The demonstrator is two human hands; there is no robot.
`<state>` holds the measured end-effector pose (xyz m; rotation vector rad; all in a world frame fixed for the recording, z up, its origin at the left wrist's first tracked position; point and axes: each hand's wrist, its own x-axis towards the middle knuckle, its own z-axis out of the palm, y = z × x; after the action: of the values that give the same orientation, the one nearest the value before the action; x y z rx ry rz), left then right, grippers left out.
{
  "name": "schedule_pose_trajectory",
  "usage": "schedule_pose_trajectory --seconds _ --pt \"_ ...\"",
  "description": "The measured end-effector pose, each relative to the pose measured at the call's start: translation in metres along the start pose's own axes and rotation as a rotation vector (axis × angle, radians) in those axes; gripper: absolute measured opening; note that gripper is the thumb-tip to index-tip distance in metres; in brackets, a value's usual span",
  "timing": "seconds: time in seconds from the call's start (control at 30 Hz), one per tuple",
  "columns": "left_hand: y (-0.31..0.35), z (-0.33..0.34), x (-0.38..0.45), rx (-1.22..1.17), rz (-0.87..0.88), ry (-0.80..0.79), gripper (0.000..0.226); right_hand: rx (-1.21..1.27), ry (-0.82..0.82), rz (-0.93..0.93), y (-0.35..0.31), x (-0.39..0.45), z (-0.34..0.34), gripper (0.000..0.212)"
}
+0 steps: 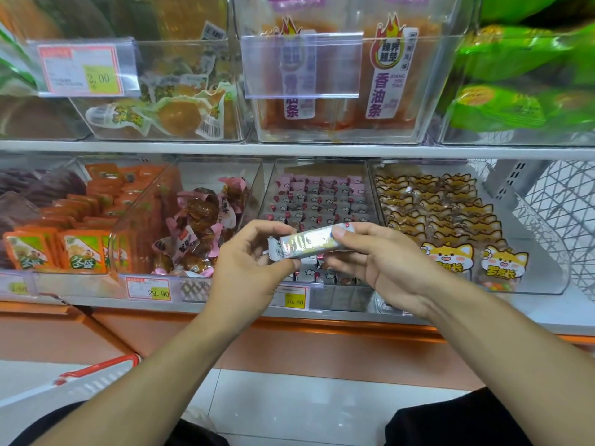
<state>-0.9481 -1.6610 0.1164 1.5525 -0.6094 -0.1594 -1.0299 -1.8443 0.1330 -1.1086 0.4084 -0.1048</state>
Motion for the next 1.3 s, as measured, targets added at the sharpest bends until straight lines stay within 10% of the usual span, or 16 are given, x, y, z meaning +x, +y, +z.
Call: schedule_pose_trajectory --seconds 0.2,0.4,0.57,0.87,1.3 --pt "-0.008 0.001 -0.002 0.252 0.021 0.092 0.042 -0.111 0.173 -0.303 -0.004 0.003 0.005 0.028" --pt "-0.02 0.007 -0.023 0.861 0.096 -0.172 0.072 -0.593 0.235 -0.551 0.002 0.021 0.014 0.026" --pt "-0.018 0.001 -0.025 1.107 0.163 -0.199 0.054 -0.937 0.165 -0.639 0.014 0.032 0.027 0.022" --pt "-0.014 -0.008 -0.027 1.145 0.14 -0.259 0.06 -1.626 0.011 -0.387 0.024 0.055 0.04 0.009" --pt "-0.011 -0.016 -0.024 1.085 0.074 -0.248 0.052 -1.419 0.009 -0.438 0.033 0.075 0.063 0.005"
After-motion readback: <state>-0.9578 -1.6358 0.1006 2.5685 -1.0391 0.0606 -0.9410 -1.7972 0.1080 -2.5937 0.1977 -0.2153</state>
